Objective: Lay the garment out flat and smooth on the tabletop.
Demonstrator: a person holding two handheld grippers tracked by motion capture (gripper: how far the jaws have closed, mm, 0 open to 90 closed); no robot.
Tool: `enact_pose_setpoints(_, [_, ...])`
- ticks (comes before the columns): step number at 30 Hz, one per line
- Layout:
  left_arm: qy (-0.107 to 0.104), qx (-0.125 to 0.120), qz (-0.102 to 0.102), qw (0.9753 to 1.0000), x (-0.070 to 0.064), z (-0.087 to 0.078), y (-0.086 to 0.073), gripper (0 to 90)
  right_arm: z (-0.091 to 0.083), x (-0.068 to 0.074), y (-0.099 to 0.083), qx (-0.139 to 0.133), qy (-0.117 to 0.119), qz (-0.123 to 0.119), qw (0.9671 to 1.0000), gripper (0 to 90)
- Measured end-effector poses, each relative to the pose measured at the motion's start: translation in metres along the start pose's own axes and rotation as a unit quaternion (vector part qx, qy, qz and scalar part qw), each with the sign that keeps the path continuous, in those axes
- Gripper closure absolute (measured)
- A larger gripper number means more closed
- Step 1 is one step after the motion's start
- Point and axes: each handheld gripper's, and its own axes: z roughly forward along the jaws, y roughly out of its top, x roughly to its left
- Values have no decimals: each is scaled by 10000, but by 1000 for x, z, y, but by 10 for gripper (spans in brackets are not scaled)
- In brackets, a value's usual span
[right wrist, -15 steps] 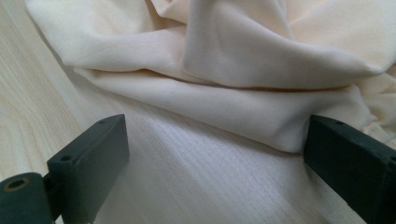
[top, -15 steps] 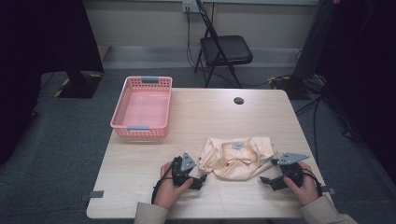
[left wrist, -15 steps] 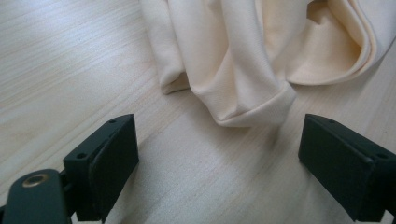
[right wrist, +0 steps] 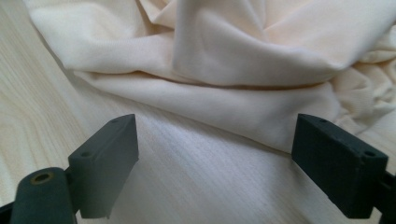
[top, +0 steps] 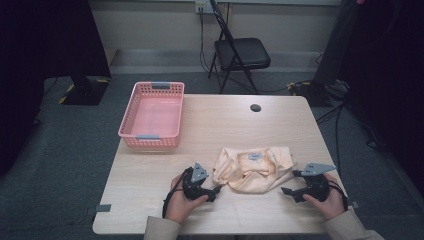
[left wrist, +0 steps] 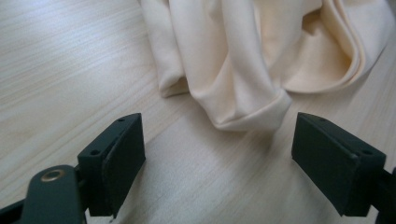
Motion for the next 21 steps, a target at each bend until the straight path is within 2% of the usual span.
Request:
enact_pose_setpoints(3, [-90, -176, -80, 9998, -1, -2, 6, 184, -9, -1, 1, -232, 2, 24, 9997, 166])
enact_pose_setpoints(7, [-211, -322, -23, 9993, -5, -4, 15, 211, -16, -1, 7, -523, 3, 59, 9986, 201])
enact_pose_setpoints(13, [-220, -366, 99, 9990, -7, -3, 27, 376, -10, -2, 19, -613, 118, 46, 9980, 292])
enact_pose_setpoints(15, [-161, -341, 72, 9993, -7, -1, 29, 410, -8, -2, 24, -702, 116, 44, 9975, 295])
enact_pose_setpoints(17, [-222, -348, 64, 9991, -6, 0, 31, 501, -6, -3, 28, -781, 192, 113, 9967, 307])
enact_pose_setpoints(21, [-245, -297, 79, 9992, -9, 3, 33, 577, 0, -3, 39, -906, 270, 190, 9953, 343])
